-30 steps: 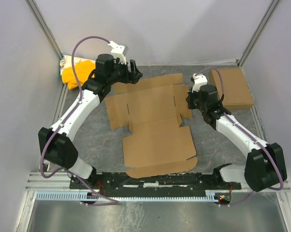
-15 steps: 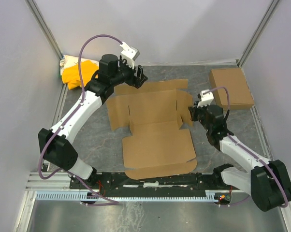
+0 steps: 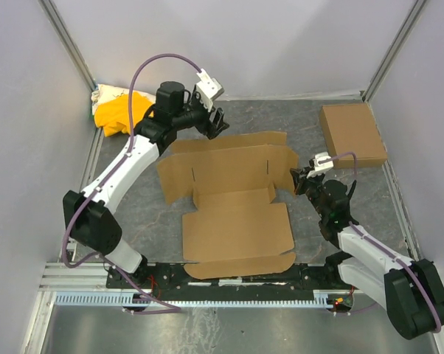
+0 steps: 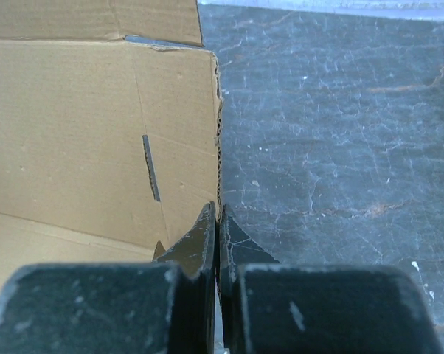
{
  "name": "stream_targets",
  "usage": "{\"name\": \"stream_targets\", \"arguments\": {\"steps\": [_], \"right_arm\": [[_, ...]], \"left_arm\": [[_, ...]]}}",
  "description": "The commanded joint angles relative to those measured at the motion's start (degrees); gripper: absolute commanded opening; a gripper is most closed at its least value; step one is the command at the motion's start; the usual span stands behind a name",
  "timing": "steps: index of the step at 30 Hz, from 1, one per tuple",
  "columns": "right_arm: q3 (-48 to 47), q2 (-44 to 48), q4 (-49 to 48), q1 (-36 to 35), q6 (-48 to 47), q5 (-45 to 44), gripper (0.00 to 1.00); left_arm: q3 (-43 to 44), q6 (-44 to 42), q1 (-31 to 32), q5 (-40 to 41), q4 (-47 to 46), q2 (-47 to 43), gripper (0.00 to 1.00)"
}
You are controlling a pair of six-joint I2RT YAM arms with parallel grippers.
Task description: Fold the paper box
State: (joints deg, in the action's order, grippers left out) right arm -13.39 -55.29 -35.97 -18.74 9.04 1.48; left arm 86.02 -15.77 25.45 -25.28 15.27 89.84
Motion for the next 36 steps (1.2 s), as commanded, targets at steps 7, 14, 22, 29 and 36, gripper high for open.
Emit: {"name": "stream_targets", "arguments": {"steps": [7, 14, 22, 29, 36], "right_arm": [[-0.49, 2.29, -5.05, -0.15, -1.20, 0.63, 0.02], [-0.45, 2.88, -5.20, -0.11, -1.05, 1.84, 0.02], [-0.47, 6.29, -1.33, -0.11, -1.91, 2.43, 0.02], [-0.85, 6.24, -0.61, -0.10, -1.45, 2.39, 0.02], [-5.74, 3.99, 7.58, -0.16, 0.75, 2.13, 0.23]], "left_arm": [[-1.55, -9.54, 3.28, -5.82, 5.53, 1.41, 0.79], [-5.43, -11.95, 3.66, -1.21, 1.81, 0.25, 0.79], [-4.43, -13.45, 3.76, 4.66, -2.04, 1.03, 0.79], [-3.39, -12.40, 3.85, -4.23, 3.36, 2.04, 0.53], [-5.52, -9.87, 5.56, 1.19, 3.34, 1.10, 0.03]]}}
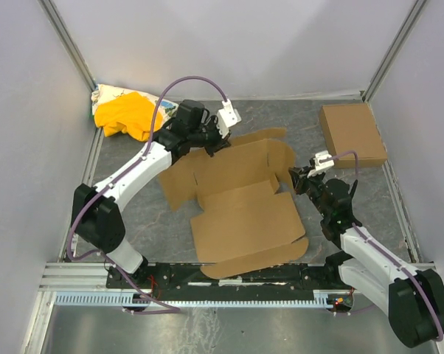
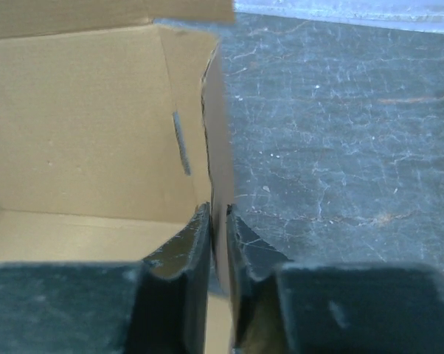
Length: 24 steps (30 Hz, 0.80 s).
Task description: Fold the paper box
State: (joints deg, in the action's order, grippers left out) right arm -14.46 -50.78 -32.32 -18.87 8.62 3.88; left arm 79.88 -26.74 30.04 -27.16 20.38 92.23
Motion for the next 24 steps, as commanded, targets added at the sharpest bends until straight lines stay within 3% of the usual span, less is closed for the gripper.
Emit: {"name": "stream_targets", "arguments": {"steps": [1, 3, 5, 15, 19, 24], "right_arm": [[-5.87, -0.50, 7.12, -0.02, 2.02, -0.06, 0.31], [-8.59, -0.24, 12.19, -0.02, 3.45, 0.23, 0.43], [-11.21, 0.39, 16.88, -0.01, 4.92, 0.17, 0.48], [-18.74, 3.23, 33.61, -0.02, 6.56, -6.34, 0.52], [-18.24, 0.29, 39.81, 0.10, 12.82, -15.77, 0.60], [-16.57, -3.20, 41.72, 0.59, 19.79, -15.92, 0.59]], "left_arm": [[-0.12, 1.16, 1.48, 3.97, -2.28, -1.99, 0.03], [-2.01, 1.16, 2.88, 6.11, -3.55, -3.26, 0.03], [-2.98, 0.91, 4.07, 8.01, -4.34, -4.50, 0.03], [-3.18, 1.67, 5.89, 9.01, -4.56, -8.35, 0.03], [-3.06, 3.10, 6.00, 7.16, -4.56, -9.10, 0.03], [-3.67, 3.45, 6.10, 6.46, -4.25, -10.06, 0.03]]}}
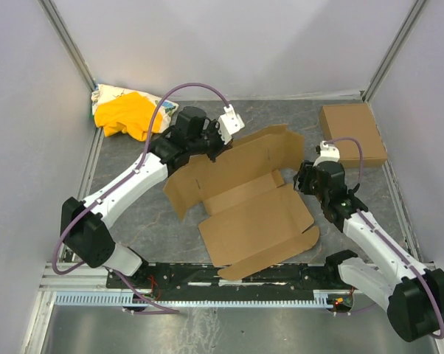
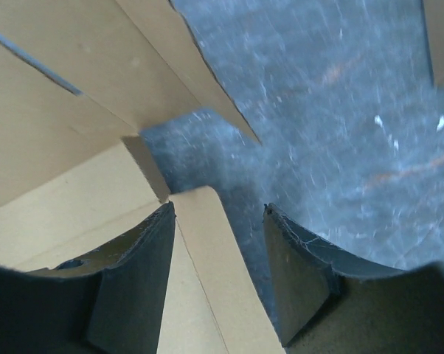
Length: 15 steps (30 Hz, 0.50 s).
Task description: Fold the paper box
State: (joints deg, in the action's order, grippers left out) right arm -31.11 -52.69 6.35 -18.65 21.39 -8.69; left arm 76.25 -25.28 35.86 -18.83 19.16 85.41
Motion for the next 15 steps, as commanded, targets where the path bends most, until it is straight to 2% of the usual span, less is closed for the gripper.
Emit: {"name": "stream_targets", "arguments": {"steps": [1, 6, 10, 13, 15], "right_arm": [[0.45, -0.84, 2.40, 0.37, 7.54, -2.18, 0.59], [-1.08, 3.79, -1.28, 0.37, 3.18, 9.59, 0.56], [-8.13, 5.46, 2.81, 0.37, -2.33, 10.86, 0.55], [-14.80, 2.92, 5.59, 0.42, -7.33, 11.26, 0.58], [-21.18, -2.22, 9.51, 0.33, -10.77, 12.26, 0.60]], "left_arm": [[-0.05, 1.96, 0.31, -1.75, -2.88, -3.41, 0.03], [0.71, 2.20, 0.46, -1.84, -1.95, -3.70, 0.03], [1.07, 2.72, 0.53, -1.91, -1.71, -3.47, 0.03], [1.08, 3.36, 0.74, -2.27, -1.22, -3.05, 0.03], [1.16, 3.48, 1.17, -2.39, -0.70, -2.89, 0.03]]}}
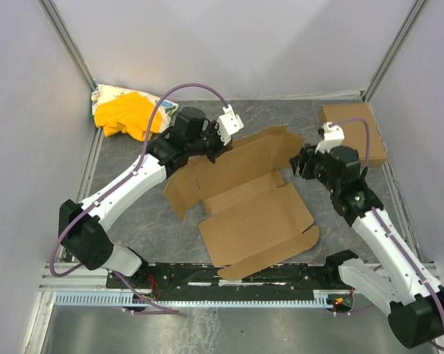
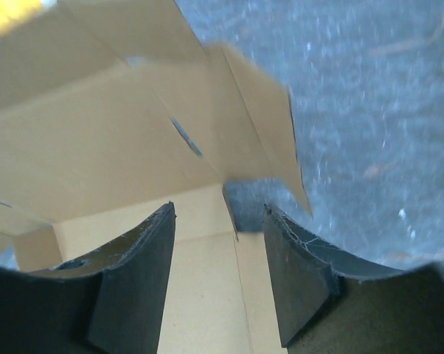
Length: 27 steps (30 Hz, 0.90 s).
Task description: Fold the paper box
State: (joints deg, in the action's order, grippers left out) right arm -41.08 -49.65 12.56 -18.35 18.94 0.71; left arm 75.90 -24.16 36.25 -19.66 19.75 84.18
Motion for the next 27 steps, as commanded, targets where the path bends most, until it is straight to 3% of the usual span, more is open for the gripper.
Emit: {"name": "stream_targets", "arguments": {"steps": [1, 6, 11, 17, 27], "right_arm": [[-14.85, -7.65, 5.83, 0.04, -9.92, 3.50, 0.60], [-32.33, -18.81, 16.33, 0.03, -18.36, 10.76, 0.61], [-42.47, -25.95, 24.04, 0.07, -24.32, 15.15, 0.60], [-45.56, -30.56, 30.57, 0.06, -28.03, 18.86, 0.59], [-42.89, -30.45, 29.37, 0.07, -27.48, 20.24, 0.57]], "left_arm": [[1.49, 2.37, 0.95, -1.48, -1.09, -1.58, 0.03], [1.36, 1.82, 1.76, -0.82, -0.51, -1.66, 0.03], [0.99, 1.75, 2.15, -0.82, -0.50, -1.97, 0.03], [0.92, 1.68, 2.42, -0.56, -0.50, -2.17, 0.03], [0.92, 2.07, 2.68, -0.38, -0.58, -2.03, 0.03]]}}
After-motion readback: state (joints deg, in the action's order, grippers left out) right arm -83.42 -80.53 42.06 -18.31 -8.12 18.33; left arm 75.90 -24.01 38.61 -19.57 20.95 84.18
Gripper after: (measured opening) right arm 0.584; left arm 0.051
